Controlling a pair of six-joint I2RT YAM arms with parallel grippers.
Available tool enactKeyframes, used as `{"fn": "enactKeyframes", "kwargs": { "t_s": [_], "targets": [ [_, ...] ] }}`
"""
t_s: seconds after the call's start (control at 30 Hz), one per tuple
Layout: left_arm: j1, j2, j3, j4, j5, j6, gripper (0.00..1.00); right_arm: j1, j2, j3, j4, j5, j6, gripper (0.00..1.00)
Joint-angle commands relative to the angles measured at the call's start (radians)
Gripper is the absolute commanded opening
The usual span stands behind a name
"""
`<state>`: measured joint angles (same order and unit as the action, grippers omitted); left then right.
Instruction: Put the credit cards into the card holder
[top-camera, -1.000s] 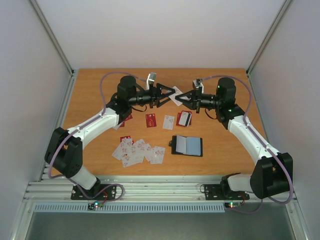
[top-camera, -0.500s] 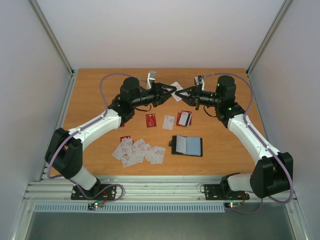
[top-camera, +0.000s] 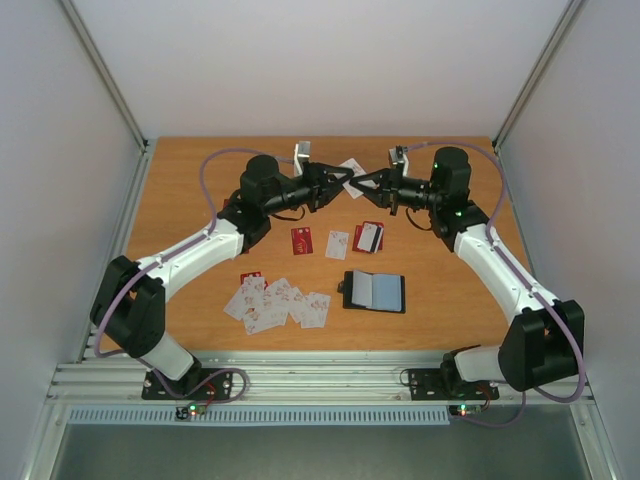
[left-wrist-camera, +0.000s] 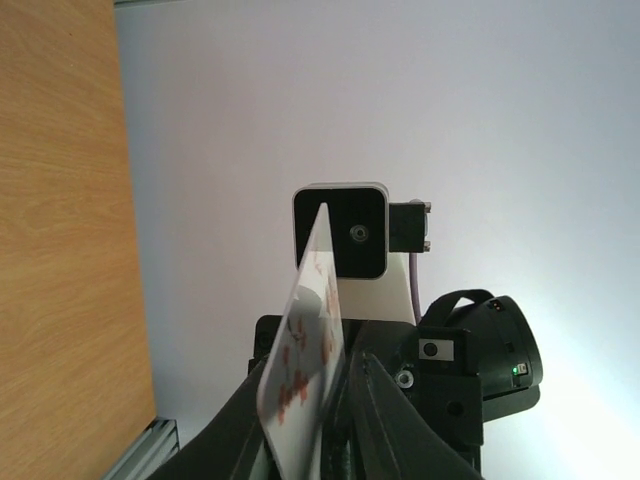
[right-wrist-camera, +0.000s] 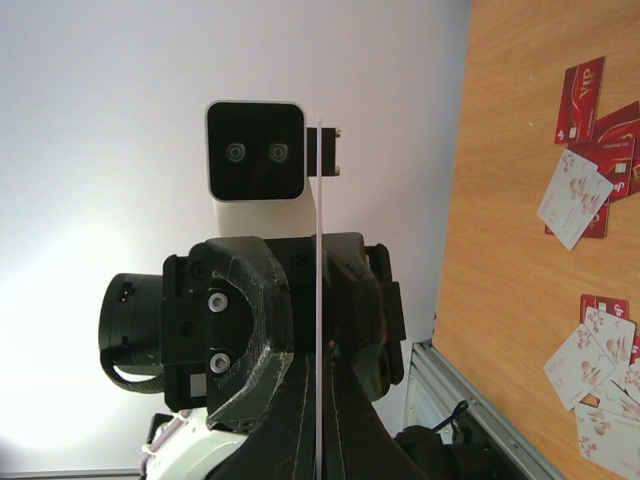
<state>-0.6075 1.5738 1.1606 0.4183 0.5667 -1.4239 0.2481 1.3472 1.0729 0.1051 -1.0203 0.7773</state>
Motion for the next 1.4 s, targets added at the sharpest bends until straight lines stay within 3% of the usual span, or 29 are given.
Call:
{"fn": "enactKeyframes", "kwargs": {
  "t_s": [0.0,0.4,0.5,0.63,0.7,0.8,0.87,0.93,1.13,1.37],
  "targets": [
    [-0.009,-0.024,0.0,0.082,-0.024,-0.016,0.18,0.006,0.011,0.033,0.01,0.014,-0.034,0.01],
    [-0.008,-0.037,-0.017,0.093,-0.04,-0.042,0.11,0.006,0.026,0.053,-0.019,0.025,-0.069,0.01],
    [-0.009,-0.031,-0.016,0.103,-0.038,-0.05,0.01,0.006,0.03,0.053,-0.026,0.029,-0.076,0.01],
    [-0.009,-0.023,-0.007,0.104,-0.026,-0.049,0.0,0.006,0.032,0.069,-0.081,0.02,-0.121,0.01],
    [-0.006,-0.019,-0.003,0.093,-0.019,-0.042,0.0,0.005,0.028,0.107,-0.233,0.028,-0.223,0.19],
    [0.005,-0.01,-0.003,0.069,-0.003,-0.024,0.0,-0.008,0.012,0.164,-0.493,0.075,-0.4,0.6],
    [0.014,0.002,0.001,0.044,0.019,-0.006,0.0,-0.033,-0.003,0.178,-0.628,0.112,-0.485,0.72],
    [0.022,0.021,0.012,-0.002,0.057,0.017,0.0,-0.076,-0.023,0.172,-0.739,0.144,-0.54,0.77],
    [0.027,0.142,0.108,-0.156,0.179,0.117,0.0,-0.151,-0.066,0.154,-1.02,0.282,-0.728,0.79],
    [-0.017,0.277,0.157,-0.227,0.365,0.291,0.0,-0.155,-0.123,0.044,-1.145,0.428,-0.749,0.73]
  ]
}}
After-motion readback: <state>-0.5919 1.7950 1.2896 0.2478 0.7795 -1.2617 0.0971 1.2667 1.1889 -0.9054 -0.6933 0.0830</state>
